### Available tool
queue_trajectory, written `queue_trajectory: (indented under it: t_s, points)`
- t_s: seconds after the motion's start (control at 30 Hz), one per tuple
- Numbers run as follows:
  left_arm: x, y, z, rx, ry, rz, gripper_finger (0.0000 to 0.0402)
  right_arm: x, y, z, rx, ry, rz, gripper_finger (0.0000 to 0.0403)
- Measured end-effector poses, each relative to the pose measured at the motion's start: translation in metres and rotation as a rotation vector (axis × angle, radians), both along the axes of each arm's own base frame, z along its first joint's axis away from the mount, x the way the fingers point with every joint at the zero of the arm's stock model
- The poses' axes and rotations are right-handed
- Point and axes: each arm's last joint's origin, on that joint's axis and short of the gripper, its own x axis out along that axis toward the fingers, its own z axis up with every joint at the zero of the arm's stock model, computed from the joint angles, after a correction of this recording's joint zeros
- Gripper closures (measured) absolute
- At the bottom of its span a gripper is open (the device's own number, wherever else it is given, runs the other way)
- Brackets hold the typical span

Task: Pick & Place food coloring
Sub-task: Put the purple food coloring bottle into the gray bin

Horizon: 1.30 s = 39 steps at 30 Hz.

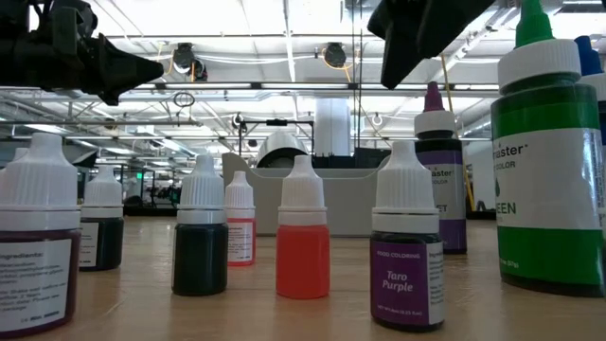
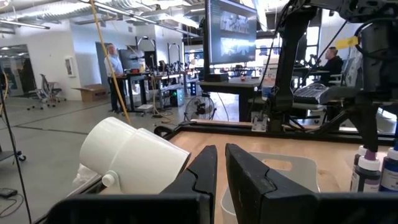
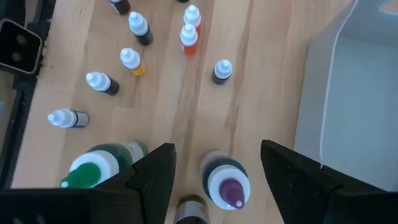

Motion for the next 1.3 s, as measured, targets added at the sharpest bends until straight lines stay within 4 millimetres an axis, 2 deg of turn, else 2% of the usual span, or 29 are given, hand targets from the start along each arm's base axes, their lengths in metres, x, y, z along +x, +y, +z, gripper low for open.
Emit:
queue_trajectory:
  t_s: [1.03, 1.3]
  points:
    - [0.000, 0.000, 0.000, 0.010, 0.003, 0.001, 0.0360, -0.005, -0.004, -0.004, 0.002, 0.072, -0.016, 0.0179]
    - [0.000, 0.000, 0.000, 0.003, 0.001, 0.000, 0.0360, -0.011, -0.009, -0.028, -0.002, 0.114, -0.052, 0.0179]
